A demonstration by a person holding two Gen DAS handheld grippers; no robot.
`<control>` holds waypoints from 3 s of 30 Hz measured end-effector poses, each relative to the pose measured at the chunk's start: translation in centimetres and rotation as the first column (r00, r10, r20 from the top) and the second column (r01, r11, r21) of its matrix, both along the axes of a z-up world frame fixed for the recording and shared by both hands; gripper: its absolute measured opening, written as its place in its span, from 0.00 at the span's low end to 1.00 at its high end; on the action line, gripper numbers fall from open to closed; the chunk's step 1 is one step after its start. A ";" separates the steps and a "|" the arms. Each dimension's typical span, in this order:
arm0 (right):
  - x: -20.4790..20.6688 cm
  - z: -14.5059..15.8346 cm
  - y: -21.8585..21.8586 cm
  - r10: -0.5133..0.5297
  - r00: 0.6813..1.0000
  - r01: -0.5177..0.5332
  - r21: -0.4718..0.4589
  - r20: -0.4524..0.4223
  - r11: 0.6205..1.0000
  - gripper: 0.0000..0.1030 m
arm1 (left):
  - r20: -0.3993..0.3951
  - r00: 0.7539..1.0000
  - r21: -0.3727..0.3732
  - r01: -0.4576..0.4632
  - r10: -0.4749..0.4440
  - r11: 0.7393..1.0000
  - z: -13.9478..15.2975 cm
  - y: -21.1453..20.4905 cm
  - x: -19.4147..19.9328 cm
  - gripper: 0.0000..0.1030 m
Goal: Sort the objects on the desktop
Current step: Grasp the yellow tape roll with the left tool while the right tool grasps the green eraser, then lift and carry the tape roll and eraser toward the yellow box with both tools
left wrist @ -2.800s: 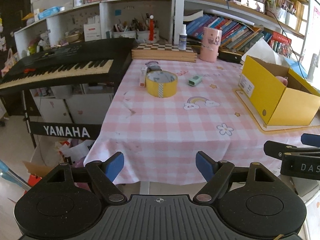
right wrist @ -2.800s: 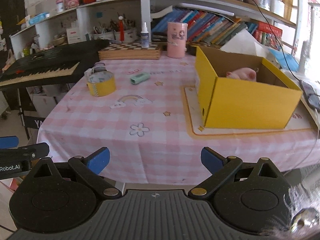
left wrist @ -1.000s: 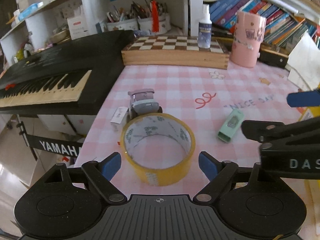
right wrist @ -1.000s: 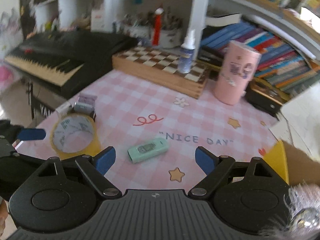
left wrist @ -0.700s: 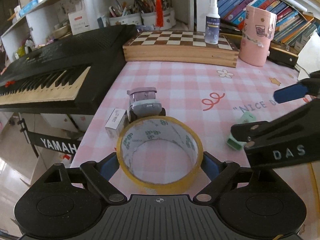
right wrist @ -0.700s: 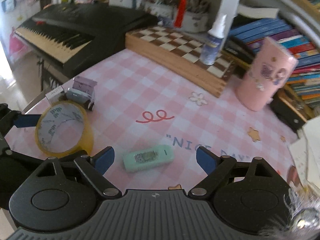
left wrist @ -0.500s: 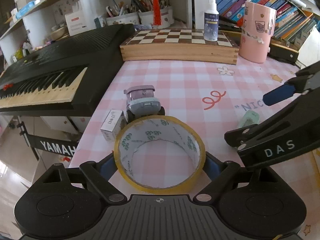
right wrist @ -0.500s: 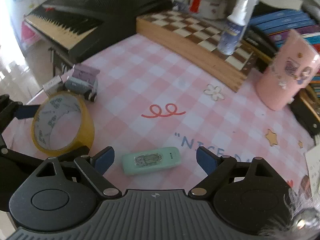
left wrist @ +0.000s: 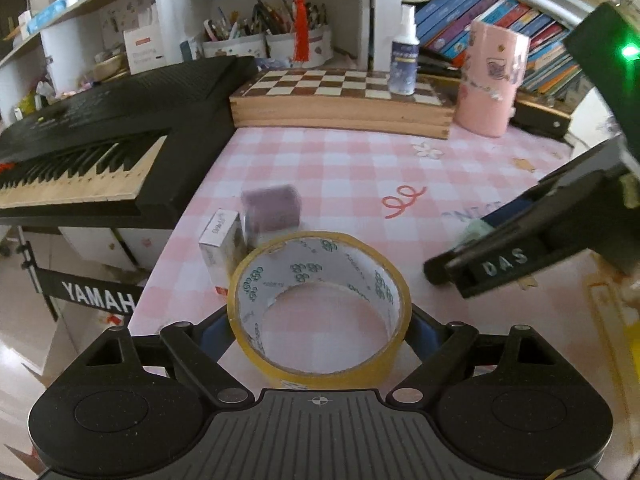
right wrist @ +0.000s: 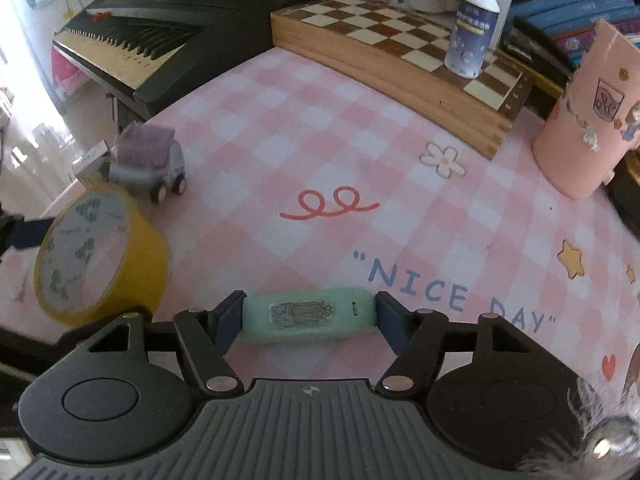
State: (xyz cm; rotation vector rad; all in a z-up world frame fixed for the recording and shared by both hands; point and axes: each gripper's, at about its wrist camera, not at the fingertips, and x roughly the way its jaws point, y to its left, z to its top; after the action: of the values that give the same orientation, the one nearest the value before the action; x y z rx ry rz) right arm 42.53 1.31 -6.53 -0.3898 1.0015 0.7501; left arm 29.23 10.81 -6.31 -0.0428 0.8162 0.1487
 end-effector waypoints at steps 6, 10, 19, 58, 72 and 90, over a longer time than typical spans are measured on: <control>-1.2 1.5 -0.9 -0.072 0.997 0.071 0.041 0.032 0.997 0.65 | 0.047 0.999 -0.042 0.018 -0.016 0.999 1.7 0.0 -2.0 0.86; -3.1 3.3 -2.0 -0.132 0.989 0.126 0.091 0.062 0.988 0.65 | 0.083 0.996 -0.054 0.039 -0.034 0.998 2.9 0.2 -3.4 0.86; -9.5 7.4 -4.4 -0.244 0.961 0.215 0.208 0.127 0.954 0.65 | 0.182 0.981 -0.080 0.085 -0.069 0.993 6.7 0.8 -7.9 0.86; -37.4 6.9 -10.8 -0.558 0.818 0.512 0.265 0.139 0.817 0.65 | 0.162 0.920 -0.090 0.375 -0.358 0.923 6.9 -1.8 -26.2 0.86; -40.4 6.6 -13.5 -0.659 0.740 0.619 0.246 0.135 0.746 0.65 | 0.155 0.855 -0.100 0.511 -0.494 0.854 6.3 -4.0 -27.2 0.86; -41.6 6.8 -16.9 -0.728 0.672 0.688 0.248 0.139 0.682 0.65 | 0.147 0.785 -0.089 0.616 -0.602 0.782 6.4 -8.3 -26.4 0.86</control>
State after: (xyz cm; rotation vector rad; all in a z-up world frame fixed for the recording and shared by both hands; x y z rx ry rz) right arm 0.88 -15.64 0.31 0.0944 0.7656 0.0599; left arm 2.80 2.47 0.04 0.0902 0.6906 -0.5266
